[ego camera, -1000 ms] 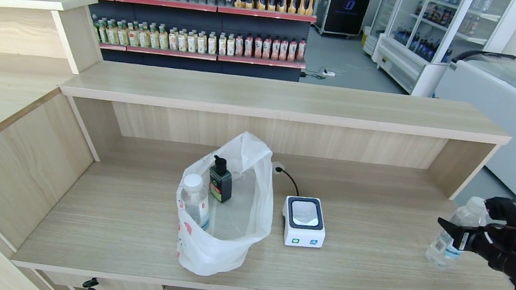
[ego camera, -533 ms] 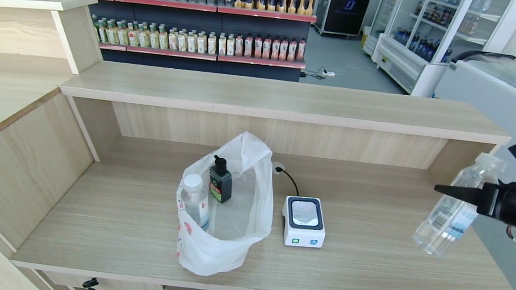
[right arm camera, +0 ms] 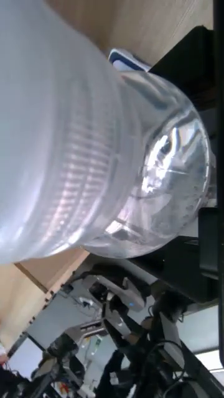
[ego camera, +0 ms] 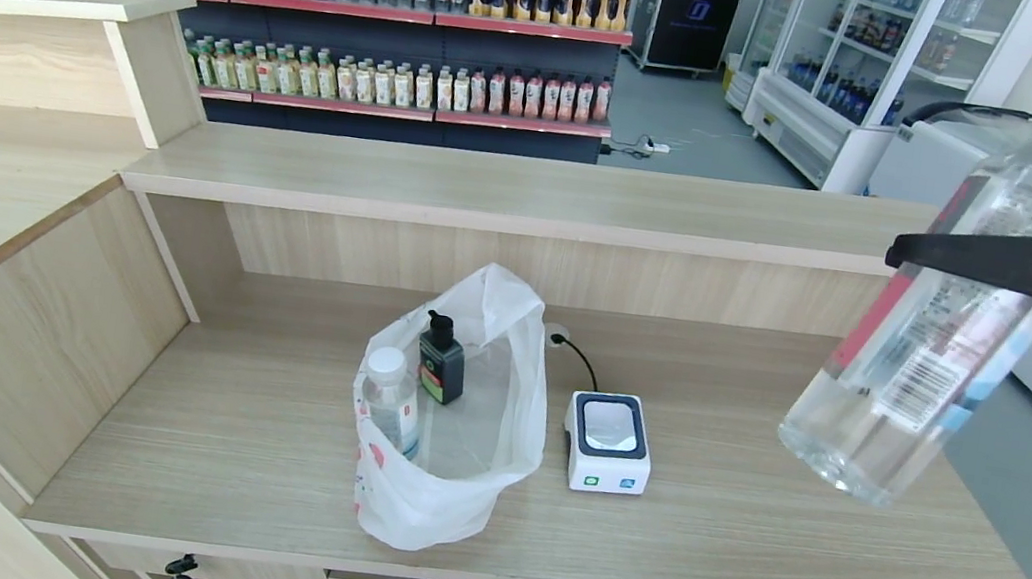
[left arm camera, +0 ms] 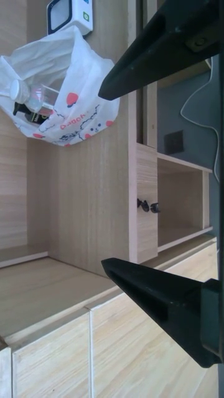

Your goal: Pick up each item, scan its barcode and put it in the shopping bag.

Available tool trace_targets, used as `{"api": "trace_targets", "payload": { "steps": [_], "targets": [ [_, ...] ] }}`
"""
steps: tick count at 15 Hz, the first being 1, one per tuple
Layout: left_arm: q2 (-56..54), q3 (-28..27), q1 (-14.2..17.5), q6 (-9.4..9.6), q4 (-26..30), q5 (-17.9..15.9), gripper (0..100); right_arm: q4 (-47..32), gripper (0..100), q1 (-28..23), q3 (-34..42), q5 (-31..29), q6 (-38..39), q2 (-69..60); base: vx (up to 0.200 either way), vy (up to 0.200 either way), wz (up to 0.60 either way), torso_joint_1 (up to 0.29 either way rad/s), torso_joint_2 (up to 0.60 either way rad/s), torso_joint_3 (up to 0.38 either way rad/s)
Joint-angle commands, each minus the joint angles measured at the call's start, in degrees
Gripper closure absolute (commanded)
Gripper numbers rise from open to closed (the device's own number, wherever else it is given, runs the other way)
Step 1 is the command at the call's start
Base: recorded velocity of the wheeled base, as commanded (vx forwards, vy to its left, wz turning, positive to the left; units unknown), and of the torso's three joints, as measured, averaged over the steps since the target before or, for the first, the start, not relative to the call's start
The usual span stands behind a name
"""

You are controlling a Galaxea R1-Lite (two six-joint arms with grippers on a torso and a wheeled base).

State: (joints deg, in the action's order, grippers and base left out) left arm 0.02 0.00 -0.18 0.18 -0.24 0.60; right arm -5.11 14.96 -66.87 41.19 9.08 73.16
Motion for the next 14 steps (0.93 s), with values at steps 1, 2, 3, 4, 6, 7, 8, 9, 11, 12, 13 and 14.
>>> {"api": "trace_targets", "payload": {
  "steps": [1,2,3,4,6,7,8,9,11,12,13,14],
  "targets": [
    [-0.02,0.00,0.01,-0.01,-0.02,0.02,0,-3.07,100,7.28,-0.37,-0.85,0.06,-5.04,0.000,0.000,0.00,0.000,0.00,0.000],
    [-0.02,0.00,0.01,-0.01,-0.02,0.02,0,-3.68,100,9.39,-0.02,-1.55,0.06,-5.92,0.000,0.000,0.00,0.000,0.00,0.000],
    [-0.02,0.00,0.01,-0.01,-0.02,0.02,0,-4.65,100,11.76,0.16,-2.52,0.06,-7.06,0.000,0.000,0.00,0.000,0.00,0.000],
    [-0.02,0.00,0.01,-0.01,-0.02,0.02,0,-5.88,100,15.28,-0.37,-3.84,-0.03,-7.94,0.000,0.000,0.00,0.000,0.00,0.000],
    [-0.02,0.00,0.01,-0.01,-0.02,0.02,0,-6.32,100,17.47,-2.57,-4.54,0.15,-8.03,0.000,0.000,0.00,0.000,0.00,0.000],
    [-0.02,0.00,0.01,-0.01,-0.02,0.02,0,-6.93,100,17.91,-3.27,-4.54,0.23,-8.03,0.000,0.000,0.00,0.000,0.00,0.000],
    [-0.02,0.00,0.01,-0.01,-0.02,0.02,0,-8.69,100,18.53,-4.68,-5.33,0.23,-7.85,0.000,0.000,0.00,0.000,0.00,0.000],
    [-0.02,0.00,0.01,-0.01,-0.02,0.02,0,-9.57,100,18.53,-5.47,-5.51,0.41,-7.85,0.000,0.000,0.00,0.000,0.00,0.000],
    [-0.02,0.00,0.01,-0.01,-0.02,0.02,0,-10.45,100,18.70,-5.73,-5.51,0.94,-7.94,0.000,0.000,0.00,0.000,0.00,0.000],
    [-0.02,0.00,0.01,-0.01,-0.02,0.02,0,-10.54,100,18.97,-6.08,-5.77,1.73,-7.68,0.000,0.000,0.00,0.000,0.00,0.000],
    [-0.02,0.00,0.01,-0.01,-0.02,0.02,0,-10.54,100,18.97,-7.58,-5.86,3.66,-7.15,0.000,0.000,0.00,0.000,0.00,0.000],
    [-0.02,0.00,0.01,-0.01,-0.02,0.02,0,-10.54,100,18.97,-9.07,-5.86,7.18,-6.45,0.000,0.000,0.00,0.000,0.00,0.000]
  ]
}}
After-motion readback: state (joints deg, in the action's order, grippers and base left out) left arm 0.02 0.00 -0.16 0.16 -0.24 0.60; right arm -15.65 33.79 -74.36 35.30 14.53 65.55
